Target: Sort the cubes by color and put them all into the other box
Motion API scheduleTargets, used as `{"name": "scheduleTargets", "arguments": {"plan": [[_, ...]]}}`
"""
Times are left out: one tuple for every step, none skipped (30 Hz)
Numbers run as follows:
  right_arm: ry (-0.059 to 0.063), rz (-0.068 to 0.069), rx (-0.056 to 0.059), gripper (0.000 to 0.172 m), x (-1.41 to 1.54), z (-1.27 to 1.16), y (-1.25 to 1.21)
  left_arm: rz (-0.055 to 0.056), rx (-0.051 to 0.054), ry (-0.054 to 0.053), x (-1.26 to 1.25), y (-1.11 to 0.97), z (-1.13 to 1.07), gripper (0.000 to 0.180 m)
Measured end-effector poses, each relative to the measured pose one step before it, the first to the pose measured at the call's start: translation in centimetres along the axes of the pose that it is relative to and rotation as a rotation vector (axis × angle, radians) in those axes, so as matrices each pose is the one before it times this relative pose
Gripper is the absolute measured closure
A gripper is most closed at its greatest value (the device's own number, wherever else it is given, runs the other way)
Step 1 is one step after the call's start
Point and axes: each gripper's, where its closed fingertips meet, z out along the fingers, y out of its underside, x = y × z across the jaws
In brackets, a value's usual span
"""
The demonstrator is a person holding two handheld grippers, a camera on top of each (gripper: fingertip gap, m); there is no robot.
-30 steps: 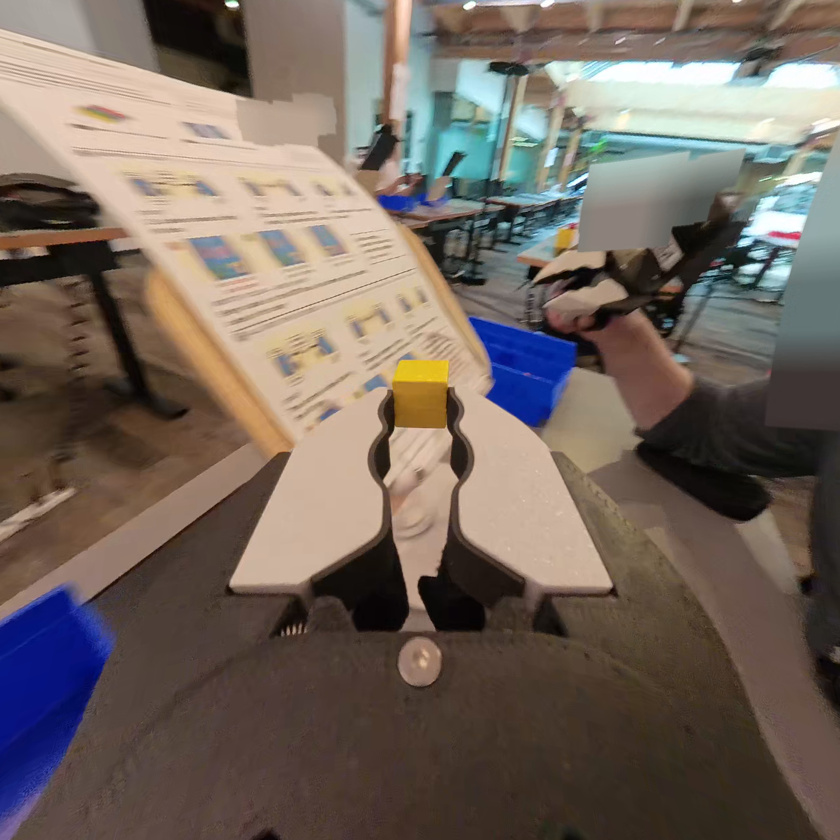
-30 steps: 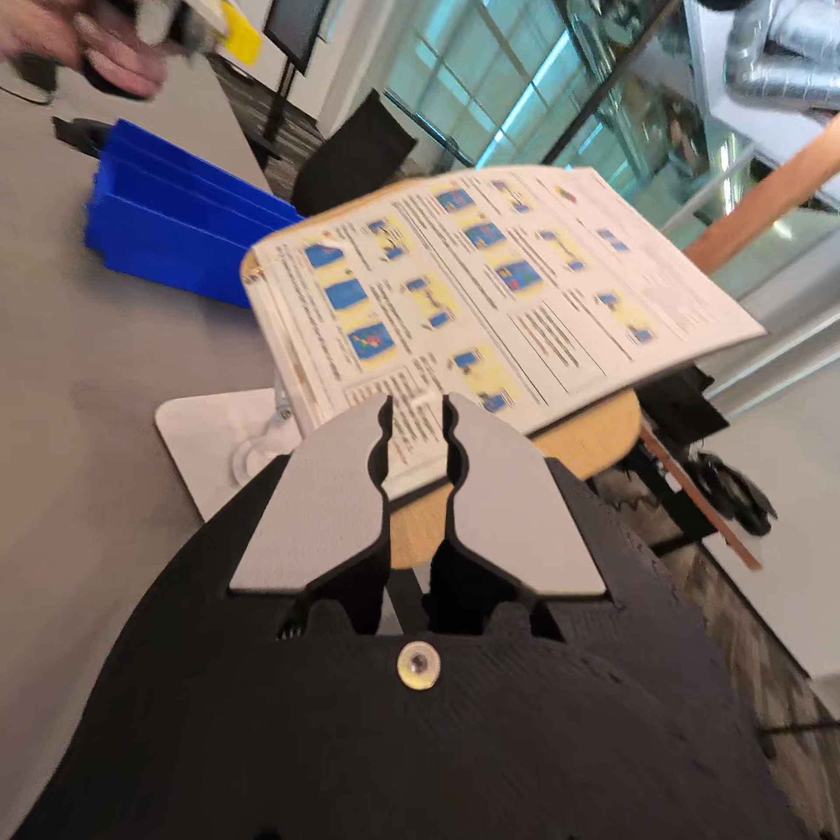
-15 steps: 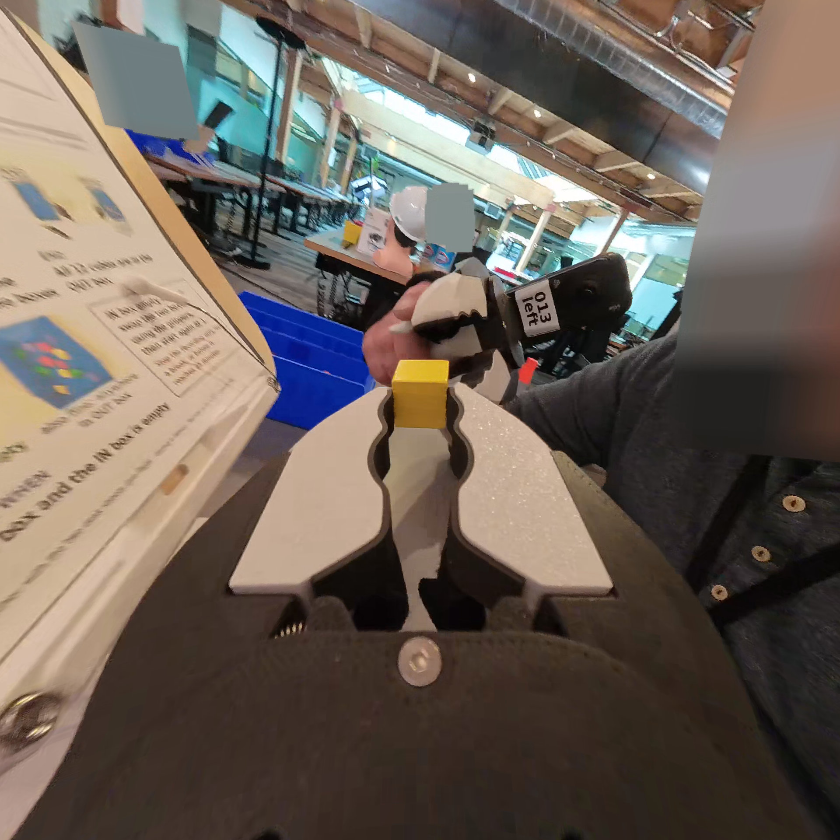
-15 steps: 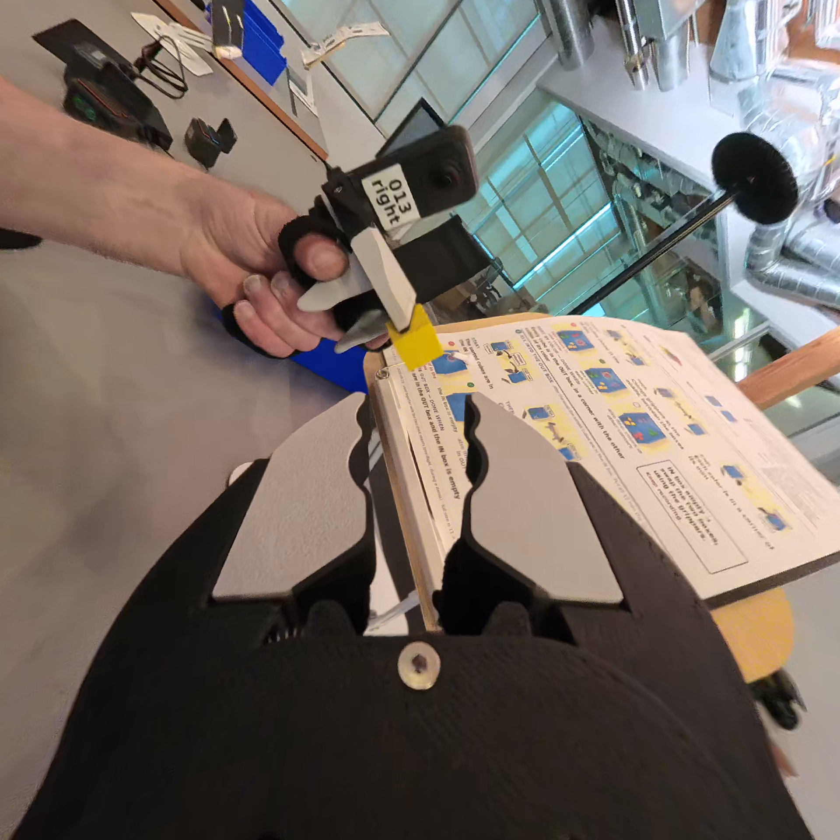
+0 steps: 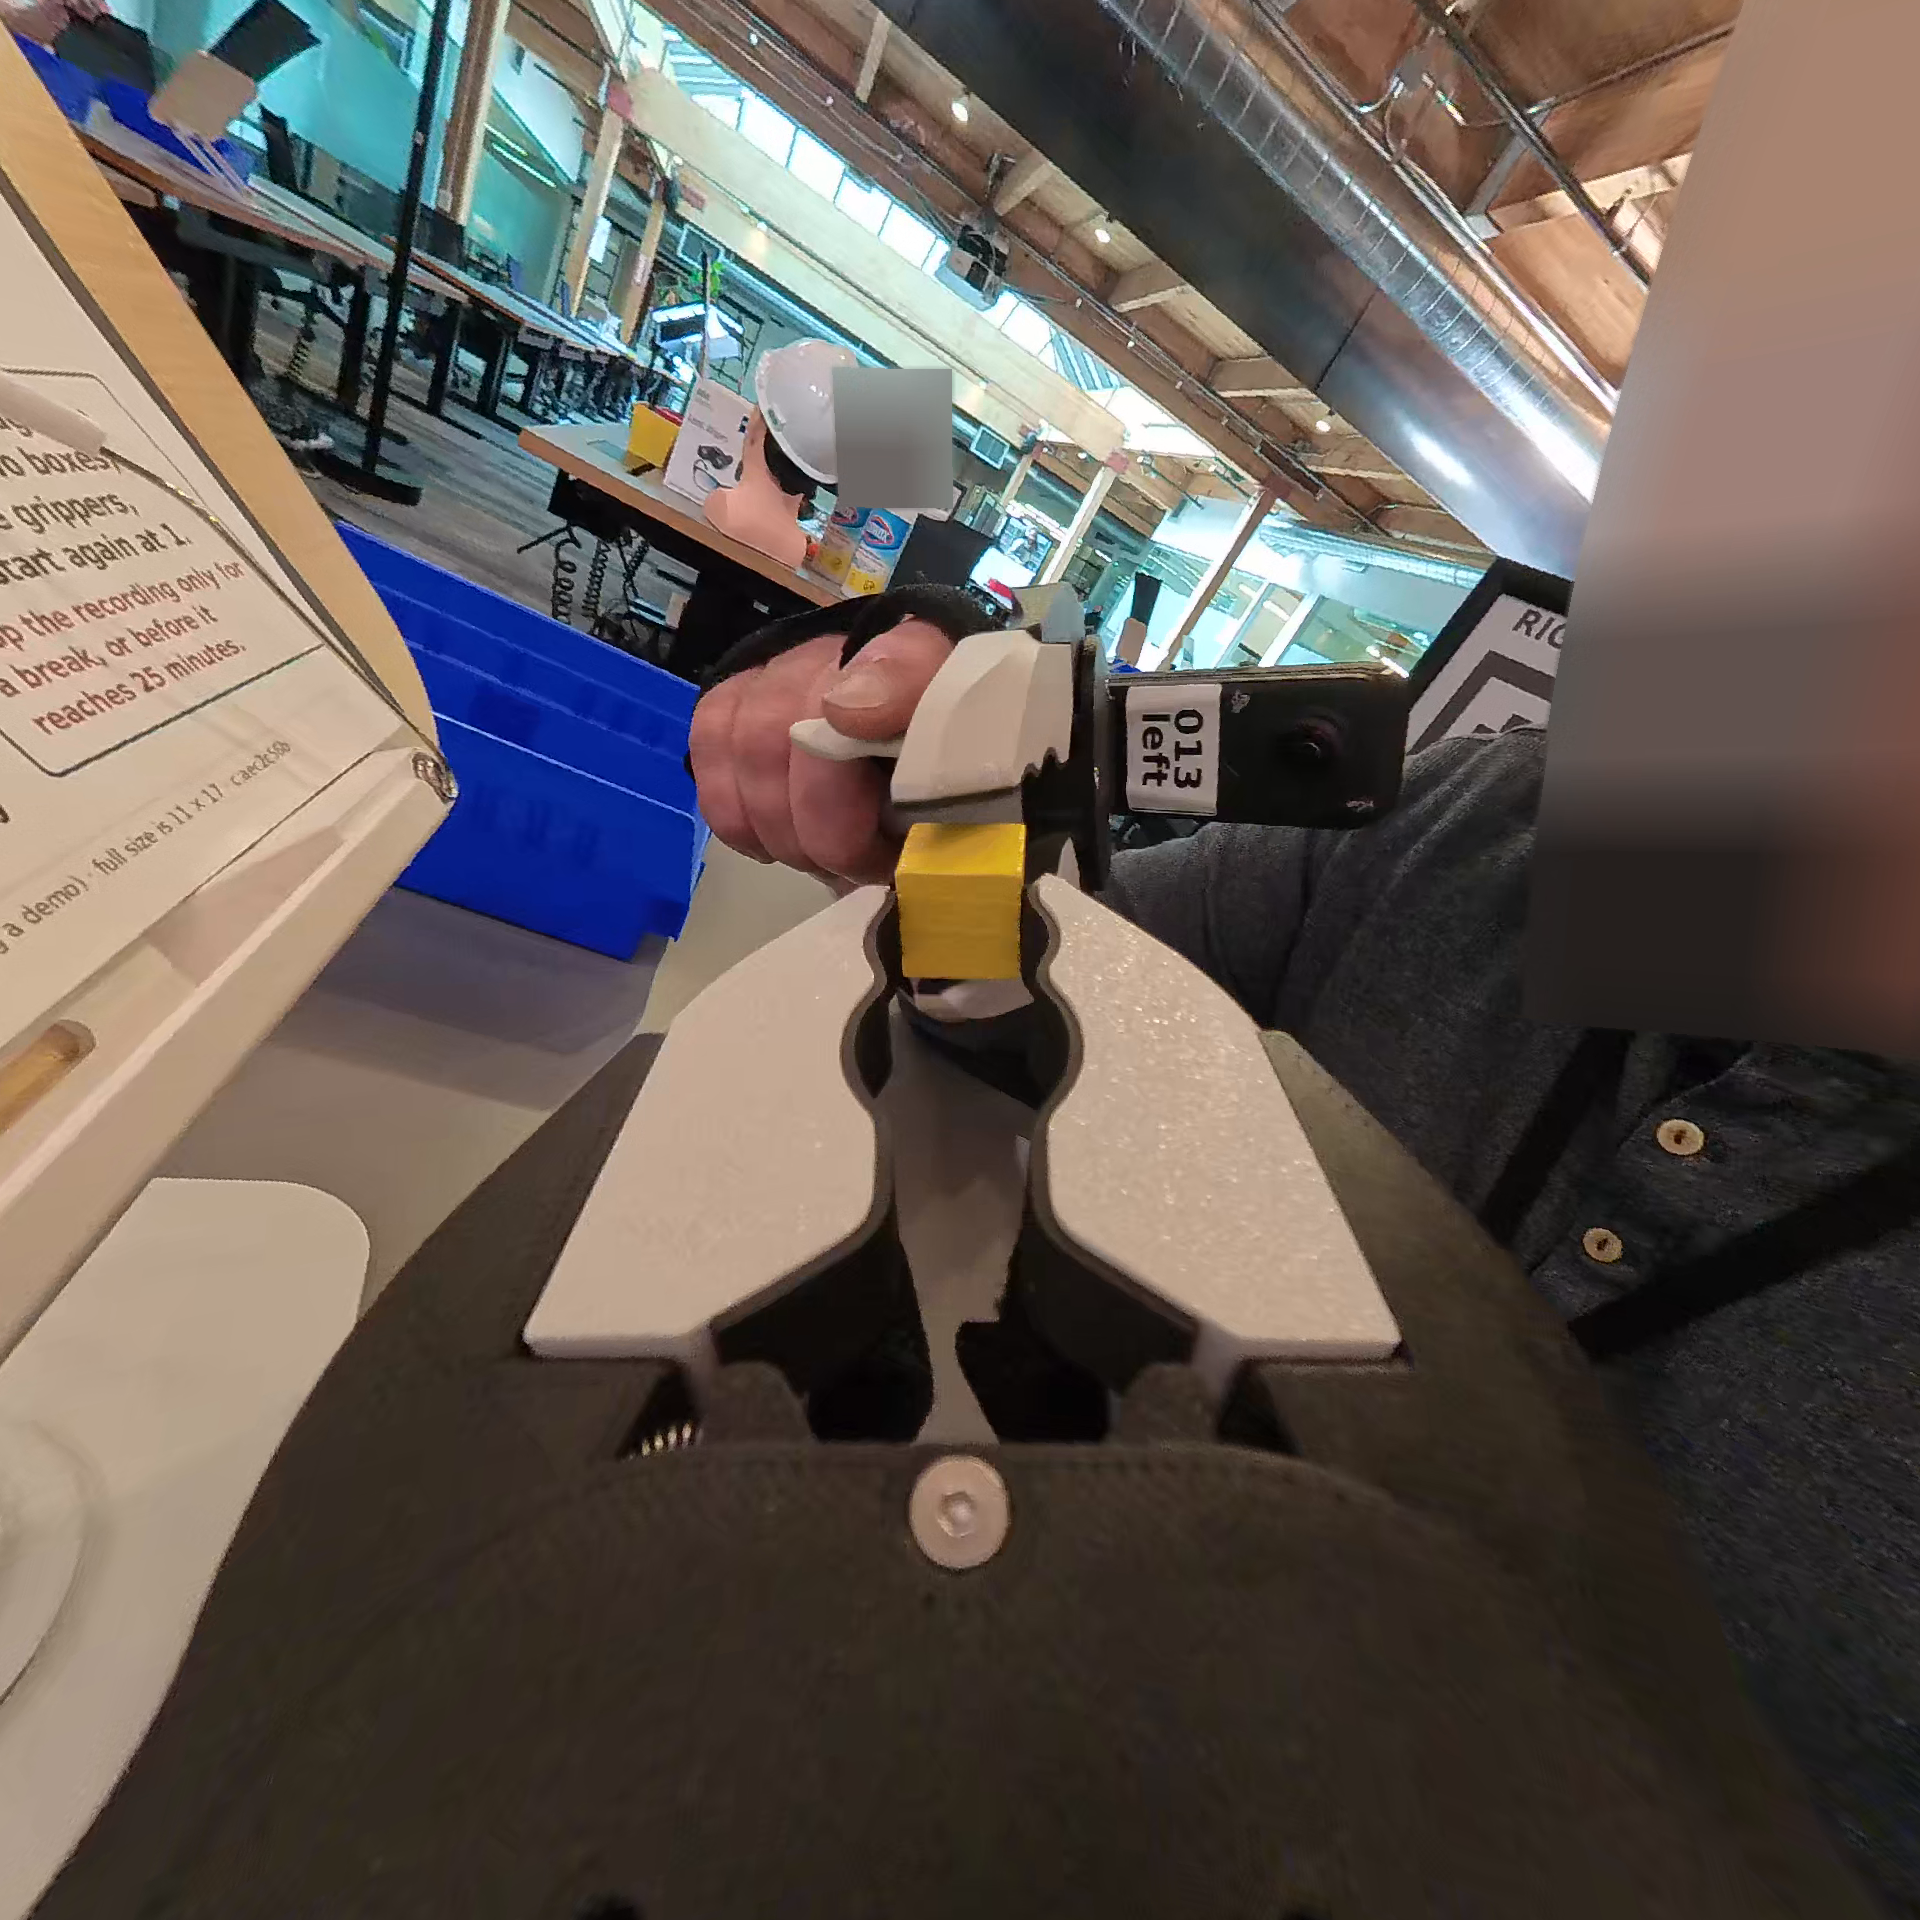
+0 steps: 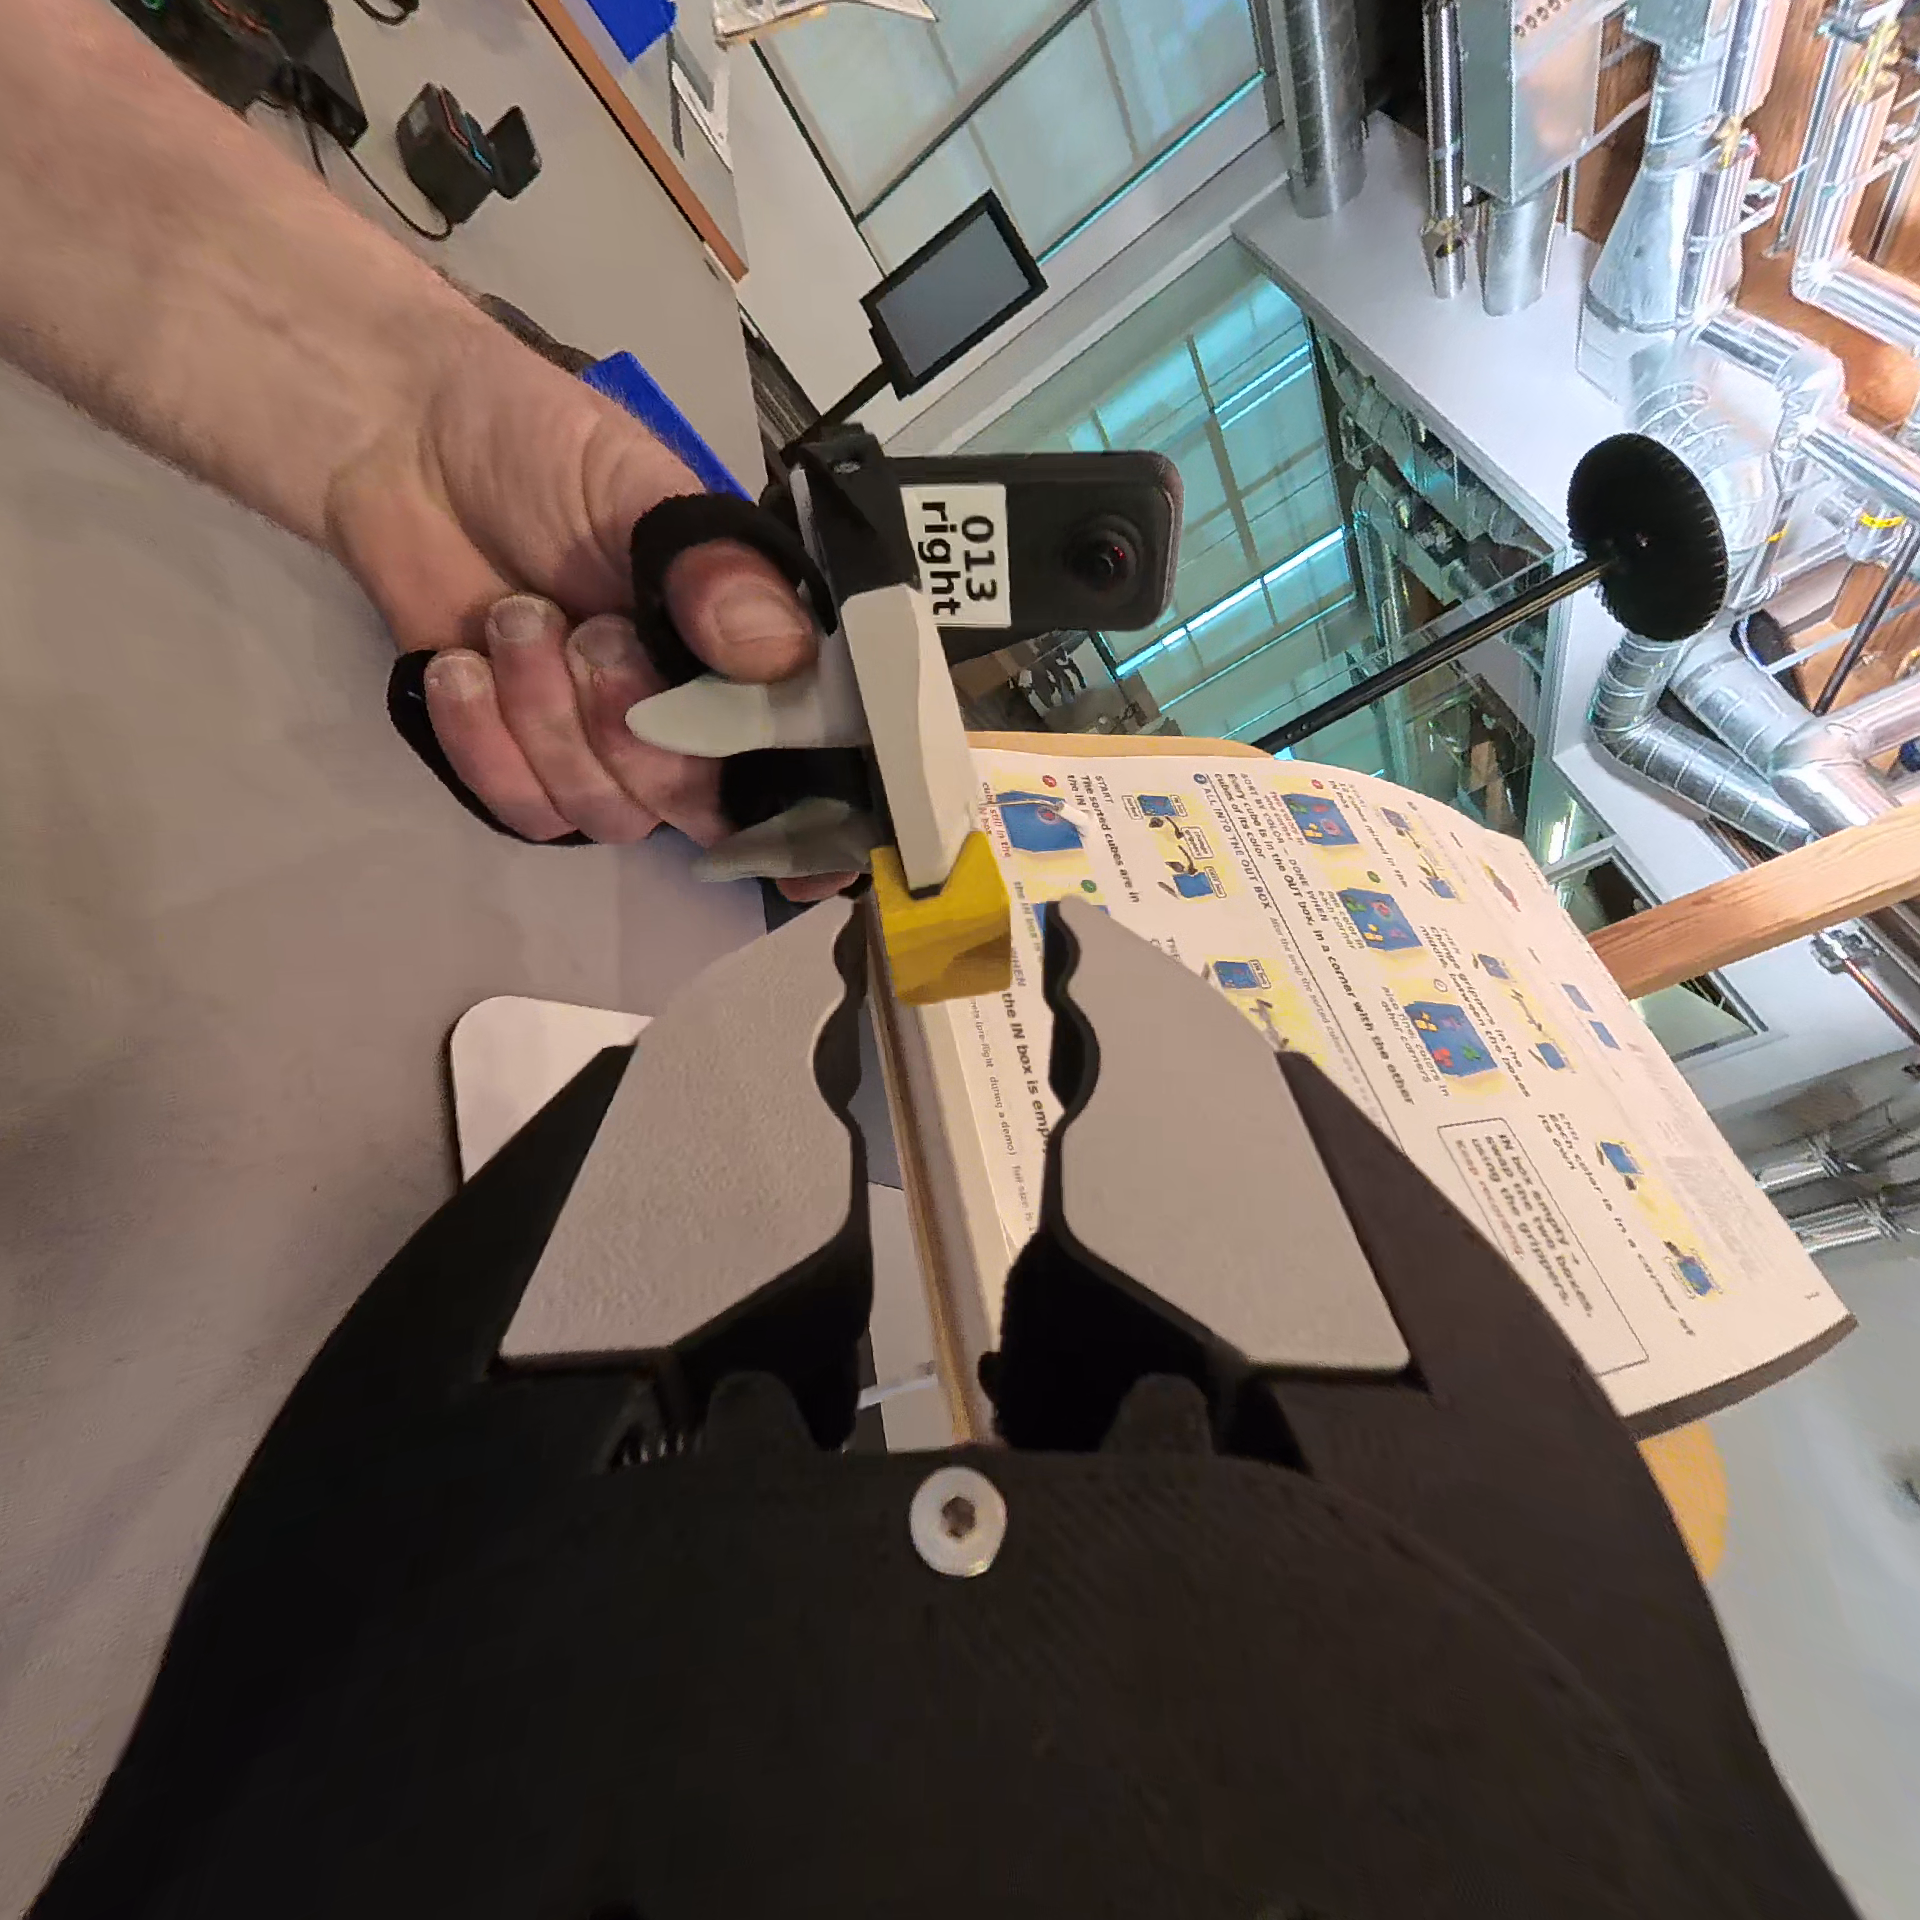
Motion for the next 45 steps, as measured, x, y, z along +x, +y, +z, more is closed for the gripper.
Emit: {"name": "scheduleTargets", "arguments": {"plan": [[-0.0030, -0.0001, -0.0038, 0.143, -0.078, 0.038, 0.074, -0.0052, 0.0005, 0.0082, 0.052, 0.052, 0.064, 0.158], [-0.0069, -0.0003, 0.0054, 0.146, -0.136, 0.006, -0.050, -0.0037, 0.0044, 0.0058, 0.042, 0.005, 0.073, 0.158], [-0.0010, -0.0014, 0.0042, 0.147, -0.058, 0.004, -0.044, -0.0013, 0.0012, 0.0038, 0.022, 0.064, 0.081, 0.158], [-0.0044, -0.0022, 0.0010, 0.148, -0.096, 0.013, -0.004, -0.0018, 0.0009, 0.0038, -0.003, 0.060, 0.046, 0.158], [0.0015, -0.0033, -0.0007, 0.148, -0.024, 0.015, 0.034, -0.0035, 0.0027, 0.0015, -0.059, 0.008, -0.003, 0.158], [-0.0002, -0.0041, -0.0050, 0.148, -0.022, 0.040, 0.093, -0.0020, -0.0001, 0.0008, -0.053, 0.037, -0.010, 0.158], [-0.0043, -0.0030, -0.0015, 0.148, -0.070, 0.011, 0.035, -0.0008, -0.0027, 0.0029, -0.022, 0.068, -0.007, 0.158], [-0.0035, -0.0015, 0.0010, 0.148, -0.056, -0.005, -0.007, -0.0017, 0.0006, 0.0033, -0.008, 0.024, -0.004, 0.158], [0.0009, 0.0001, -0.0008, 0.148, 0.013, 0.002, 0.031, -0.0018, 0.0047, 0.0021, -0.006, -0.020, 0.016, 0.158], [-0.0004, -0.0011, 0.0004, 0.148, -0.001, -0.010, -0.010, -0.0019, 0.0044, 0.0068, 0.059, -0.002, 0.022, 0.158], [-0.0011, -0.0030, 0.0044, 0.148, -0.004, -0.059, -0.102, -0.0042, 0.0032, 0.0111, 0.129, -0.006, 0.044, 0.158], [-0.0014, -0.0045, 0.0033, 0.149, -0.001, -0.063, -0.113, -0.0023, 0.0019, 0.0058, 0.099, -0.019, 0.024, 0.158], [0.0011, -0.0042, -0.0030, 0.149, 0.037, -0.032, -0.028, 0.0048, -0.0017, -0.0018, 0.067, -0.017, 0.027, 0.158], [-0.0008, -0.0048, 0.0002, 0.149, 0.010, -0.045, -0.076, 0.0100, -0.0071, -0.0033, 0.113, 0.012, 0.024, 0.158], [0.0001, -0.0063, 0.0036, 0.149, -0.009, -0.069, -0.125, 0.0116, -0.0065, -0.0048, 0.144, -0.047, 0.007, 0.158], [0.0067, -0.0046, -0.0003, 0.149, 0.101, -0.042, -0.081, 0.0128, 0.0004, -0.0082, 0.134, -0.149, -0.011, 0.158], [0.0081, -0.0006, 0.0004, 0.149, 0.127, -0.033, -0.089, 0.0144, 0.0071, -0.0070, 0.157, -0.227, -0.035, 0.159], [0.0056, -0.0008, 0.0087, 0.149, 0.142, -0.101, -0.188, 0.0111, 0.0105, -0.0008, 0.190, -0.248, -0.052, 0.159], [0.0007, -0.0028, 0.0084, 0.149, 0.117, -0.160, -0.178, 0.0050, 0.0150, -0.0019, 0.128, -0.324, -0.107, 0.159], [0.0055, -0.0034, -0.0015, 0.149, 0.252, -0.160, -0.020, 0.0030, 0.0225, -0.0062, 0.043, -0.463, -0.236, 0.160], [0.0032, -0.0032, -0.0028, 0.149, 0.309, -0.205, 0.010, 0.0099, 0.0275, 0.0075, 0.239, -0.578, -0.370, 0.176], [0.0054, -0.0050, -0.0017, 0.149, 0.454, -0.316, 0.042, 0.0139, 0.0300, 0.0134, 0.355, -0.662, -0.446, 0.179], [0.0097, -0.0001, -0.0084, 0.149, 0.708, -0.398, 0.215, 0.0140, 0.0205, -0.0095, 0.072, -0.638, -0.463, 0.180], [0.0157, 0.0117, -0.0205, 0.149, 1.065, -0.494, 0.524, 0.0238, 0.0094, -0.0274, -0.102, -0.559, -0.436, 0.180], [0.0103, 0.0226, -0.0245, 0.149, 1.248, -0.618, 0.788, 0.0308, 0.0053, -0.0248, -0.017, -0.504, -0.396, 0.180], [0.0086, 0.0248, -0.0246, 0.149, 1.366, -0.749, 0.985, 0.0264, 0.0072, -0.0153, 0.103, -0.511, -0.366, 0.180], [0.0276, 0.0238, -0.0381, 0.149, 1.762, -0.855, 1.333, 0.0253, 0.0078, -0.0159, 0.091, -0.510, -0.321, 0.180], [0.0261, 0.0305, -0.0633, 0.149, 1.915, -0.873, 1.803, 0.0275, 0.0007, -0.0206, 0.030, -0.369, -0.250, 0.180], [0.0207, 0.0378, -0.0655, 0.149, 1.886, -0.900, 1.985, 0.0235, -0.0079, -0.0175, 0.035, -0.232, -0.183, 0.180], [0.0467, 0.0438, -0.0553, 0.149, 2.210, -0.897, 2.006, 0.0203, -0.0120, -0.0141, 0.043, -0.144, -0.105, 0.180], [0.0401, 0.0651, -0.0813, 0.149, 2.182, -0.647, 2.463, 0.0221, -0.0120, -0.0141, 0.041, -0.076, -0.081, 0.180], [-0.0018, 0.0673, -0.0864, 0.149, 1.502, -0.353, 2.637, 0.0214, -0.0134, -0.0112, 0.054, -0.007, -0.026, 0.180], [0.0114, 0.0473, -0.0689, 0.149, 1.438, -0.145, 2.480, 0.0176, -0.0146, -0.0101, 0.025, 0.066, 0.016, 0.180], [0.0587, 0.0304, -0.0651, 0.149, 1.928, 0.120, 2.493, 0.0138, -0.0154, -0.0116, -0.032, 0.113, 0.037, 0.180], [0.0147, 0.0448, -0.1001, 0.149, 1.206, 0.628, 3.050, 0.0122, -0.0156, -0.0139, -0.107, 0.163, 0.052, 0.180], [-0.0325, 0.0510, -0.1037, 0.148, 0.366, 1.019, 3.108, 0.0107, -0.0124, -0.0119, -0.102, 0.147, 0.034, 0.180], [-0.0154, 0.0443, -0.0689, 0.149, 0.440, 1.155, 2.487, 0.0066, -0.0066, -0.0075, -0.082, 0.092, 0.012, 0.180], [-0.0307, 0.0569, -0.0655, 0.149, 0.170, 1.216, 2.190, 0.0024, -0.0040, -0.0040, -0.073, 0.086, 0.030, 0.180], [-0.0526, 0.0537, -0.0740, 0.148, -0.228, 1.236, 2.093, 0.0000, -0.0059, -0.0024, -0.087, 0.134, 0.033, 0.180], [-0.0187, 0.0252, -0.0547, 0.149, 0.093, 1.141, 1.641, -0.0011, -0.0080, -0.0035, -0.131, 0.197, 0.063, 0.180], [0.0032, 0.0171, -0.0461, 0.148, 0.344, 1.042, 1.334, -0.0021, -0.0071, -0.0042, -0.147, 0.192, 0.062, 0.180], [-0.0145, 0.0252, -0.0471, 0.149, 0.049, 0.999, 1.224, -0.0030, -0.0069, -0.0018, -0.099, 0.190, 0.062, 0.180], [-0.0336, 0.0148, -0.0344, 0.149, -0.360, 0.906, 0.929, -0.0013, -0.0069, -0.0013, -0.073, 0.142, 0.031, 0.180], [-0.0159, 0.0074, -0.0217, 0.149, -0.189, 0.792, 0.640, 0.0023, -0.0053, -0.0034, -0.080, 0.097, -0.006, 0.180], [-0.0008, 0.0170, -0.0310, 0.149, 0.069, 0.722, 0.671, 0.0041, -0.0044, -0.0048, -0.094, 0.056, -0.041, 0.180]]}}
